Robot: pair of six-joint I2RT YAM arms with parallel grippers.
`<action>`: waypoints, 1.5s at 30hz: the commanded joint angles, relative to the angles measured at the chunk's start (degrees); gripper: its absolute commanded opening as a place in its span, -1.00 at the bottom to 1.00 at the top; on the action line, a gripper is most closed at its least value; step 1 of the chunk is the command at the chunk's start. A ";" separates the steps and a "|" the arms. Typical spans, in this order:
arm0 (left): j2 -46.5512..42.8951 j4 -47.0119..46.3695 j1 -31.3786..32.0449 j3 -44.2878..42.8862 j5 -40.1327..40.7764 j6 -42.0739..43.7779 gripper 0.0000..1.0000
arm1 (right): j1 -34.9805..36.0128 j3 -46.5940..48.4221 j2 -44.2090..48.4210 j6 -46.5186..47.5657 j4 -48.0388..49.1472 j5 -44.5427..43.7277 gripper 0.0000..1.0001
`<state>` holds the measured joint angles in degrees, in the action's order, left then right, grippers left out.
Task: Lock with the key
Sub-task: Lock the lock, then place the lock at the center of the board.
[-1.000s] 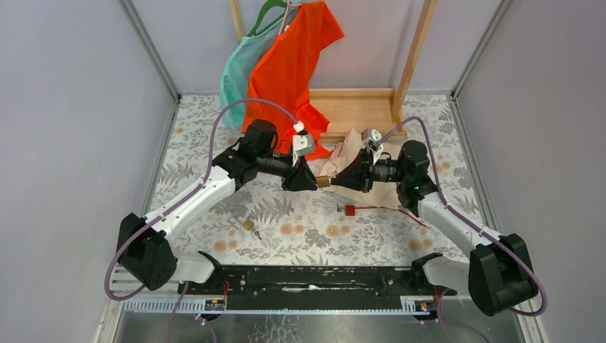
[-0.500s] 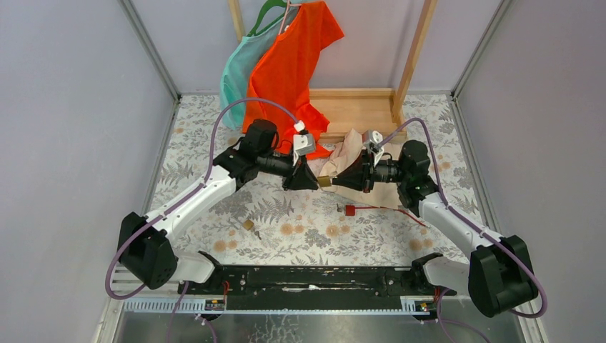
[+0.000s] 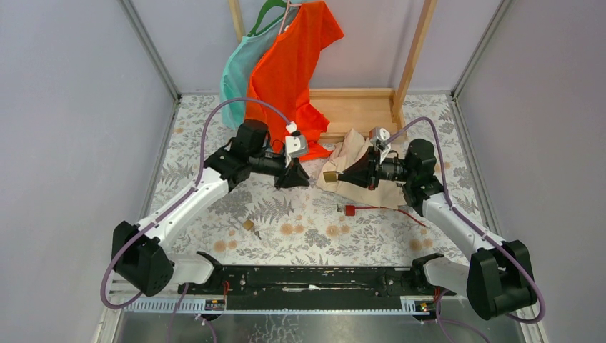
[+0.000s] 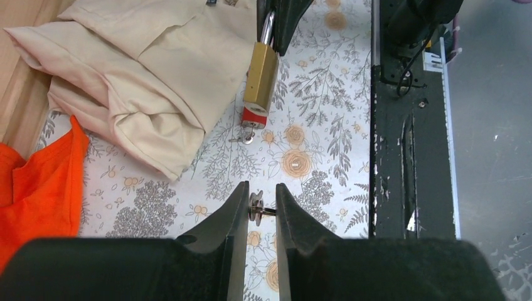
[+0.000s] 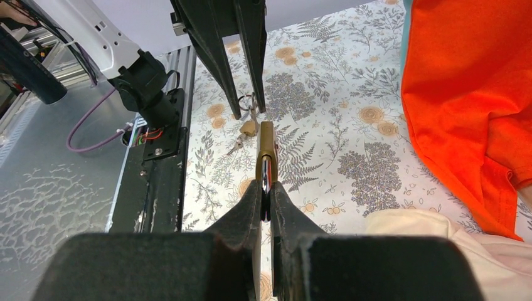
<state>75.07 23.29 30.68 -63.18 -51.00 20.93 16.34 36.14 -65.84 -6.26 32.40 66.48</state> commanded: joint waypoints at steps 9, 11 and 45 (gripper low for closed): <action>-6.65 19.15 -0.17 4.22 11.25 19.99 -1.00 | 9.34 2.69 -8.02 -0.38 -1.70 -14.13 -1.00; -8.14 20.38 -0.17 6.34 12.41 21.33 -1.00 | 11.20 3.25 -11.22 -2.15 -0.62 -16.62 -1.00; -8.84 20.88 -0.05 13.80 11.48 24.50 -0.91 | 22.95 37.09 -52.07 -2.83 -25.67 -22.68 -0.27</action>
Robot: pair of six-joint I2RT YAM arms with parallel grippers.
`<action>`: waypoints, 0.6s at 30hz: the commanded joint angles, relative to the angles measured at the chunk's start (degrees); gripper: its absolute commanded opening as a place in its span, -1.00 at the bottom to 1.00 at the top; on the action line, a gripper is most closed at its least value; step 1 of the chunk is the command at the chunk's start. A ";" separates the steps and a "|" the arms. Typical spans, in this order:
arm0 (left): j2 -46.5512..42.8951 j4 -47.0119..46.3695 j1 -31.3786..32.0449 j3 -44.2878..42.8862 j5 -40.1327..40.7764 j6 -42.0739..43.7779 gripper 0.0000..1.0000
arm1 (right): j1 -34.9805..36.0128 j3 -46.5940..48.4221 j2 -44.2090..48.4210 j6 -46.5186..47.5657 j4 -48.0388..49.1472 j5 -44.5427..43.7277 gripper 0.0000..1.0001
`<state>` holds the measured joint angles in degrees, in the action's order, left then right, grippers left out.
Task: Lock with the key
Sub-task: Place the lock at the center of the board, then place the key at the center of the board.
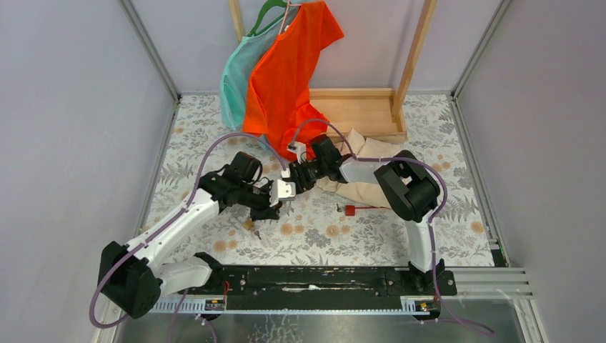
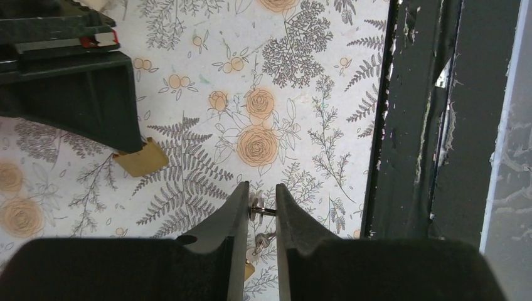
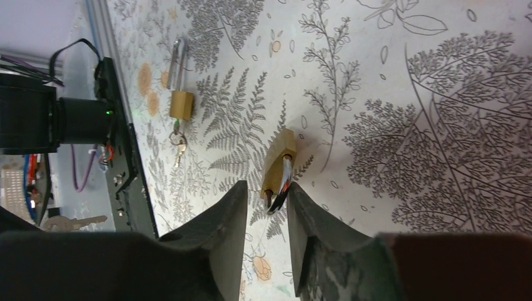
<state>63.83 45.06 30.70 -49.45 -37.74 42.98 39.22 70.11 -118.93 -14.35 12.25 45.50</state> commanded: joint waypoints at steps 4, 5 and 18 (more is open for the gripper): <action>4.45 -2.19 0.04 0.22 -1.85 2.88 -0.92 | -0.33 4.16 3.28 9.85 -9.57 -4.03 -0.01; 4.72 -2.51 0.06 0.35 -1.87 2.99 -0.92 | -0.60 4.24 4.01 10.94 -10.55 -4.84 0.03; 13.31 -12.56 2.06 1.53 -0.16 2.38 -0.87 | -12.15 -6.82 29.26 22.95 -16.31 -9.37 0.62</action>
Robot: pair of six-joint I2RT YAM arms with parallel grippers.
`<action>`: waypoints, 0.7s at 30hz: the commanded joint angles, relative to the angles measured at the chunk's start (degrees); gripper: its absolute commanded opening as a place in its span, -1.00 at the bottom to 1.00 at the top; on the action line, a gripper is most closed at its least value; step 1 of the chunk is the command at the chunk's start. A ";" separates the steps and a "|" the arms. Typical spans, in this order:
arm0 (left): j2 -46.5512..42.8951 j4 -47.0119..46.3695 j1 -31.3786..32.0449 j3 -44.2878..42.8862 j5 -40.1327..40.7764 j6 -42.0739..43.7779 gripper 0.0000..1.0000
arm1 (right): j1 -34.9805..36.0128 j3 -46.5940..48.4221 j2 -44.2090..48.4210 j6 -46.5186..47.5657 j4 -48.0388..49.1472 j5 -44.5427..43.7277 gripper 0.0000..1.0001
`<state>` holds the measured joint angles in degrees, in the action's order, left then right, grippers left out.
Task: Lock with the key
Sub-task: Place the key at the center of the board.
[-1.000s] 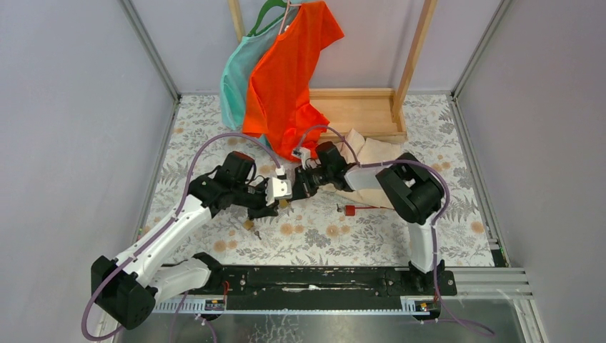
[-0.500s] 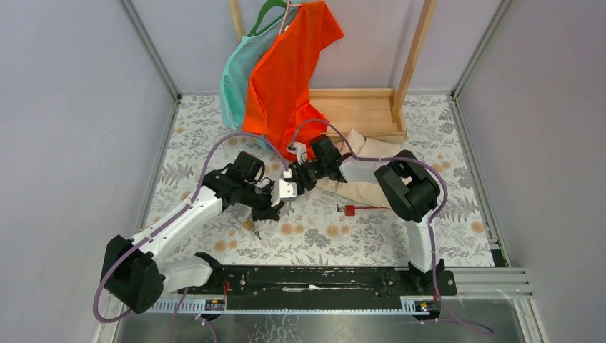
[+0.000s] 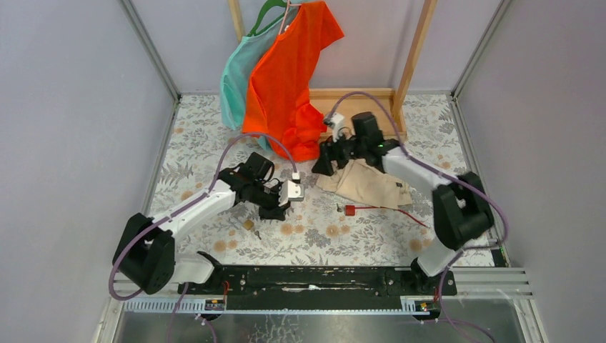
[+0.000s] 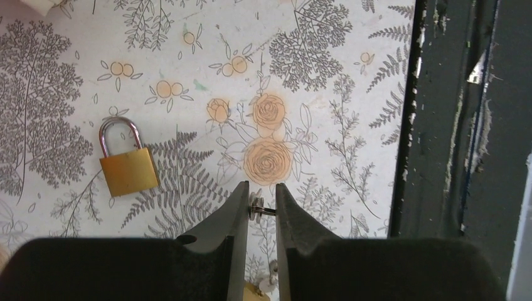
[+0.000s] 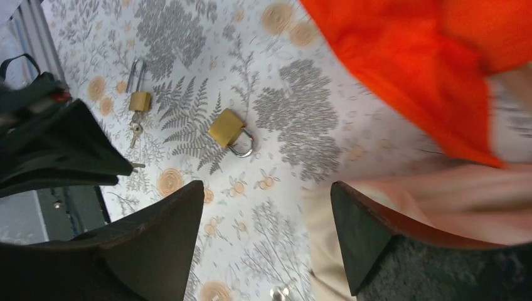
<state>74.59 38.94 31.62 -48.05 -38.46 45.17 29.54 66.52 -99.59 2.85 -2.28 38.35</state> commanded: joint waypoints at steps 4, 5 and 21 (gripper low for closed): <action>6.76 -8.92 2.00 -0.99 2.56 -1.88 -0.82 | -4.90 -8.40 19.69 7.45 -1.97 -5.87 0.69; 8.12 -9.61 2.15 -1.28 2.97 -2.38 -0.81 | -5.28 -9.90 21.83 7.61 -1.58 -6.78 0.71; 8.82 -11.23 3.36 -0.91 10.51 -7.60 0.12 | -9.51 -20.61 32.03 8.58 4.80 -1.03 0.98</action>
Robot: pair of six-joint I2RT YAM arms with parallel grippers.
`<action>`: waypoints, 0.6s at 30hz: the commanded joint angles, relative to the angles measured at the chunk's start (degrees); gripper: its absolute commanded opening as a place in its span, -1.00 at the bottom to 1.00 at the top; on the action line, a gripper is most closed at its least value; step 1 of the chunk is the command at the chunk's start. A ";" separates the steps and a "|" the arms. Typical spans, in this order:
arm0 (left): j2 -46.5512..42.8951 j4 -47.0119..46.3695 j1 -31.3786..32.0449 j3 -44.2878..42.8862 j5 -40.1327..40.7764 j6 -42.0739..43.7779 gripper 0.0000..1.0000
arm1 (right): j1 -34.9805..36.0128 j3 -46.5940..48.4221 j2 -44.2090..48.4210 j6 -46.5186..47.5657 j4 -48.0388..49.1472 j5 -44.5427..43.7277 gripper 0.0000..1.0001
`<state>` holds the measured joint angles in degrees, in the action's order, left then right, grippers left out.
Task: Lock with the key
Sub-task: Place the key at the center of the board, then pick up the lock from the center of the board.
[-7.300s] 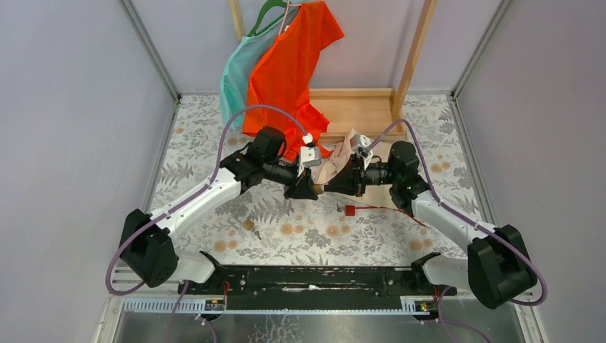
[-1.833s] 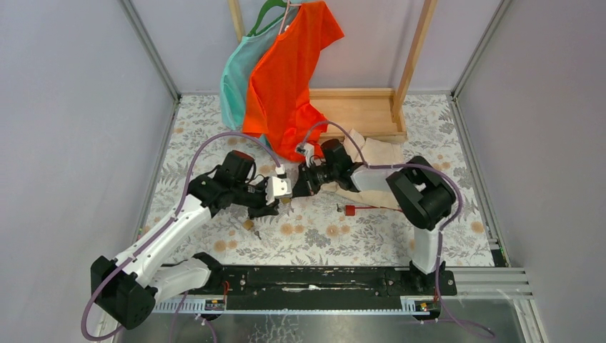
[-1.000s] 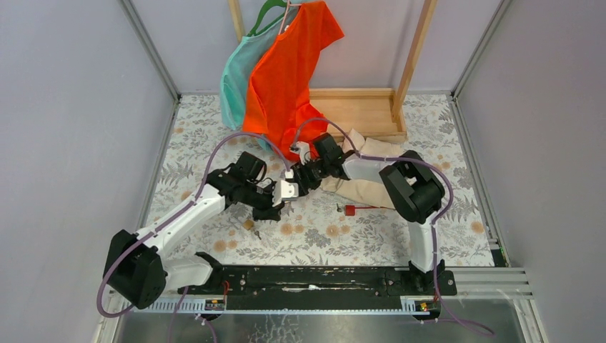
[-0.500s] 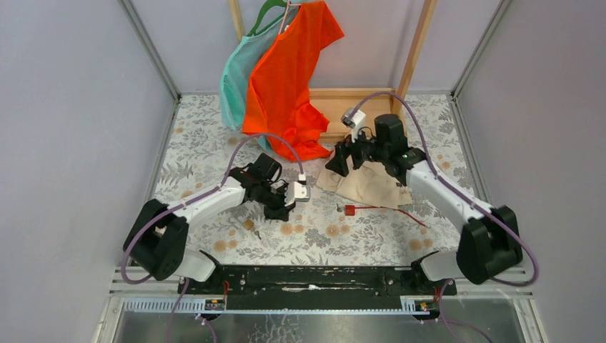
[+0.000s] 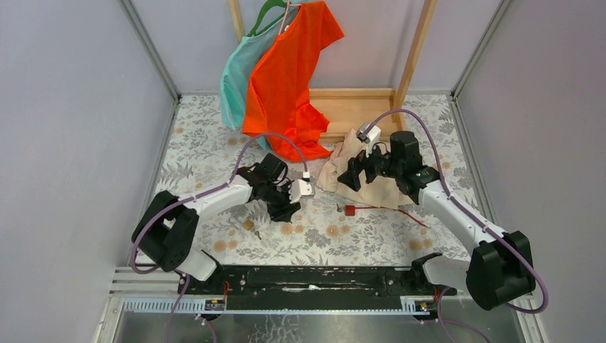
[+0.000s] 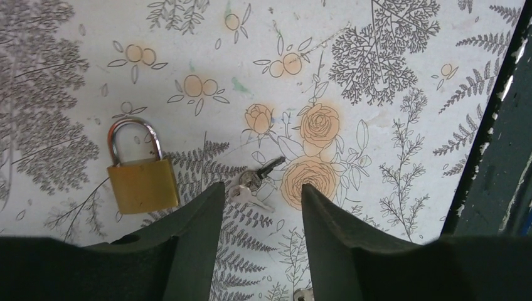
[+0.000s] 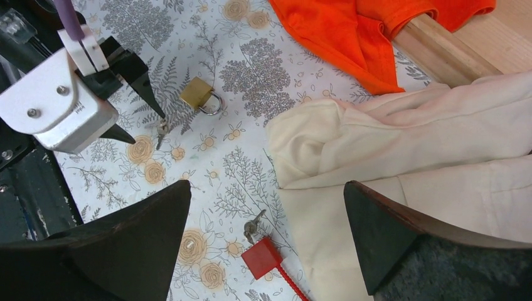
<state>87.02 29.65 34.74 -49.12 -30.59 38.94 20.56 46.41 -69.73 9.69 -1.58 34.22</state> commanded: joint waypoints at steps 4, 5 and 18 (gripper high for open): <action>-7.30 -0.23 0.07 1.46 6.27 -1.52 0.25 | -1.59 -0.99 4.19 2.14 4.67 3.80 0.98; -8.16 0.36 -0.05 1.77 7.54 -1.58 0.27 | -2.21 -1.24 4.65 1.97 5.02 4.13 0.98; -19.81 13.13 -5.25 7.20 15.33 6.98 0.69 | -4.94 -2.38 4.46 0.59 6.53 7.95 0.98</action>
<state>70.24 36.71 30.94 -43.81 -17.69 40.69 15.79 43.79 -65.30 10.46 2.20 39.51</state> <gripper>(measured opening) 0.818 0.987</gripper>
